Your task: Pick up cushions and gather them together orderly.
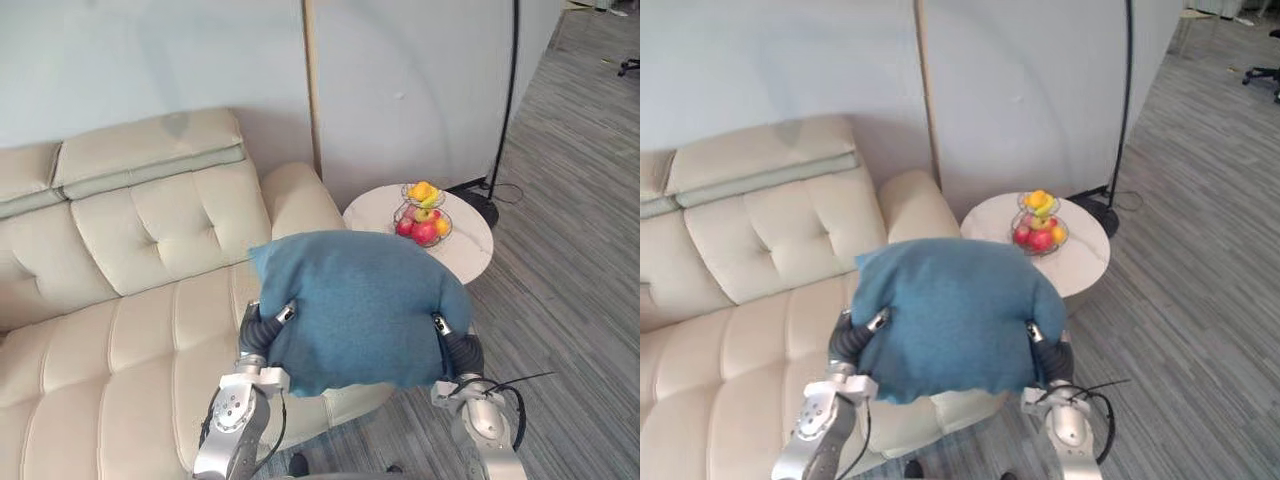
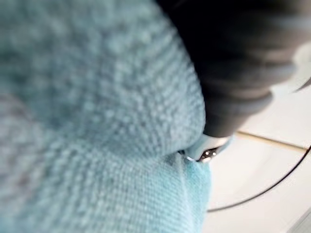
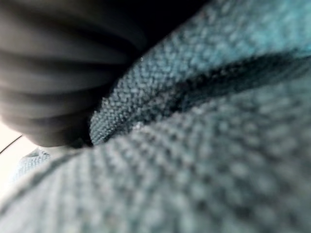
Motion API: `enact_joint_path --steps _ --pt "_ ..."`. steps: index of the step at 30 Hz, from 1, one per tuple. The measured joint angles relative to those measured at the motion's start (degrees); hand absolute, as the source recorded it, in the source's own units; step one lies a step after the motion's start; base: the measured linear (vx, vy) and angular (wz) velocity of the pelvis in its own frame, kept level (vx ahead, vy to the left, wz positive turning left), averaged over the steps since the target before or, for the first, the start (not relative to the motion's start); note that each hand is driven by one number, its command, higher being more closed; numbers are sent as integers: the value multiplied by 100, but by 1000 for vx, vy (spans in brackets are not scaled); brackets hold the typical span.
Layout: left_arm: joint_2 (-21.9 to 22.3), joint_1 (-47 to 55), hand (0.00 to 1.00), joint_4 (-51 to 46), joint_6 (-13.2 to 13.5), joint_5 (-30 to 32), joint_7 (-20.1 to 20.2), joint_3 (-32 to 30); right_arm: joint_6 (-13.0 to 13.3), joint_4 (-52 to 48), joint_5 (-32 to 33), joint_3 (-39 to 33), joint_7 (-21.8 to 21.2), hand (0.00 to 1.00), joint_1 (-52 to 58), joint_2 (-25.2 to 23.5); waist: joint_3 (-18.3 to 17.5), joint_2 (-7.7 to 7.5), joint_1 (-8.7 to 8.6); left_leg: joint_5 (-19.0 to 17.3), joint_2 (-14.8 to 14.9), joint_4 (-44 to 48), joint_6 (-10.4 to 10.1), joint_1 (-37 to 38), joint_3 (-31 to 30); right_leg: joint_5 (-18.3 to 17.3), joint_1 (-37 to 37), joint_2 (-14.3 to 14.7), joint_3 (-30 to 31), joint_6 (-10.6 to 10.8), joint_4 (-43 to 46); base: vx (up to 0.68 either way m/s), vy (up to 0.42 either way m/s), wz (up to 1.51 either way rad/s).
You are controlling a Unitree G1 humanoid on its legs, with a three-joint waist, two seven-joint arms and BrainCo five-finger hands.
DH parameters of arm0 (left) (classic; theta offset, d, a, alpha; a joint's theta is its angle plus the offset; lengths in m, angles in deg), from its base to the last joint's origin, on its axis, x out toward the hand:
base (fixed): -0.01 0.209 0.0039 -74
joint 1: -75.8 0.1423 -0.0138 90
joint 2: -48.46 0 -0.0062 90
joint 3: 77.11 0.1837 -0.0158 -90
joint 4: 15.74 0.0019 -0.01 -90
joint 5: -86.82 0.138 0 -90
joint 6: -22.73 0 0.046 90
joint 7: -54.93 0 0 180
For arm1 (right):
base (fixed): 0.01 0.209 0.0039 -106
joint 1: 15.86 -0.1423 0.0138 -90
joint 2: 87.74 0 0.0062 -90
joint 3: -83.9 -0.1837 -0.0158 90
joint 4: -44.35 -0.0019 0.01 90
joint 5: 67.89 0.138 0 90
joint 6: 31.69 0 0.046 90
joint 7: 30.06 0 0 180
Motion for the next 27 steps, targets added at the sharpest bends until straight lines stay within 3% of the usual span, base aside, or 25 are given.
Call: enact_joint_path --steps 2,3,4,5,6,8,9,10,13,14,15,16,18,19,21,23,24,25,27 --pt "13 -10 100 -5 14 -91 0 2 0 42 -47 -8 47 100 -183 92 4 18 -8 57 -33 0 -41 -221 -98 -103 -177 -76 -131 -54 237 -92 25 54" --pt "40 -54 100 9 14 -137 -2 8 -5 66 -86 -34 106 100 -313 126 30 -44 -11 -226 66 83 155 -269 301 -101 -221 -231 -361 -82 240 -85 46 66" --pt "85 -80 100 14 21 -191 -2 21 -6 68 -103 -37 164 100 -382 130 90 -137 -11 -499 144 494 534 -378 900 -88 -217 -397 -469 -85 265 -15 48 71" --pt "123 -78 100 16 23 -194 -2 36 -5 67 -106 -41 186 100 -398 133 102 -178 -27 -631 256 871 598 -411 1333 -62 -176 -546 -561 -43 272 -4 99 80" --pt "162 -78 100 19 45 -194 -2 87 -5 67 -106 -77 212 100 -395 163 101 -178 -88 -734 497 1221 484 -373 1848 -12 -85 -666 -745 36 236 -5 196 81" --pt "250 -153 100 56 102 -193 -2 249 -4 71 -109 -240 227 100 -379 283 -41 77 -165 -720 755 1134 210 -203 2101 92 -75 -775 -977 229 230 -12 315 71" --pt "277 -221 100 107 123 -190 -1 321 -3 105 -113 -311 231 100 -385 304 -71 148 -162 -726 769 917 -135 -100 2049 128 -80 -815 -1000 306 231 -2 389 57" --pt "261 -421 100 291 135 -188 0 404 -4 291 -123 -430 244 100 -418 208 -49 40 -165 -630 413 695 -43 -10 2063 202 -55 -1132 -995 407 260 -13 407 40" --pt "128 -521 100 465 136 -187 3 419 -24 615 -151 -465 241 100 -473 35 75 -211 -167 -982 -46 936 310 -38 2070 185 -249 -1787 -929 352 955 -1 389 22" --pt "102 -515 100 602 123 -188 4 415 -69 740 -226 -463 236 100 -471 -2 92 -225 -160 -1090 -135 1018 434 -19 2082 265 -463 -2012 -820 152 1476 26 374 3" --pt "86 -502 100 679 99 -189 4 407 -85 858 -237 -459 228 100 -481 -3 98 -219 -156 -1137 -173 1020 509 16 2086 309 -688 -2106 -618 -222 1897 55 350 1" --pt "52 -495 100 760 80 -189 5 403 -113 1013 -236 -458 215 100 -483 -56 160 -198 -168 -1194 -168 1005 590 116 2027 108 -979 -2007 -61 -341 2424 77 273 11" --pt "-54 -469 100 783 51 -194 20 405 -171 1115 -235 -459 176 100 -442 -176 240 -198 -272 -1200 -164 828 630 312 1893 -526 -1138 -1322 672 122 2857 97 211 29" --pt "-102 -460 100 783 50 -194 38 405 -171 1111 -235 -458 156 100 -442 -203 248 -215 -306 -1191 -207 728 624 390 1869 -700 -1167 -1088 740 178 2846 116 132 19" --pt "-138 -463 100 784 41 -191 139 411 -170 1099 -235 -462 129 100 -444 -162 244 -226 -355 -1096 -409 363 594 640 1796 -937 -1274 -494 689 83 2500 162 102 13" --pt "-135 -505 100 784 42 -184 177 469 -168 1093 -233 -465 129 100 -443 -92 241 -233 -434 -1029 -556 235 641 764 1744 -841 -1355 -116 582 -49 1944 258 31 42" --pt "-138 -508 100 783 42 -184 207 505 -167 1087 -232 -465 133 100 -437 -46 205 -284 -470 -1046 -674 232 629 785 1633 -605 -1363 -18 635 -353 1611 276 -13 60" --pt "-85 -518 100 814 34 -184 232 541 -168 1085 -232 -476 137 100 -432 28 197 -236 -515 -1054 -694 208 625 805 1547 -555 -1360 -13 655 -523 1596 324 -30 44" --pt "-78 -515 100 804 32 -181 253 598 -168 1063 -233 -485 141 100 -419 53 195 -181 -475 -1133 -586 349 504 824 1409 -536 -1091 84 586 -502 1339 359 -43 22"
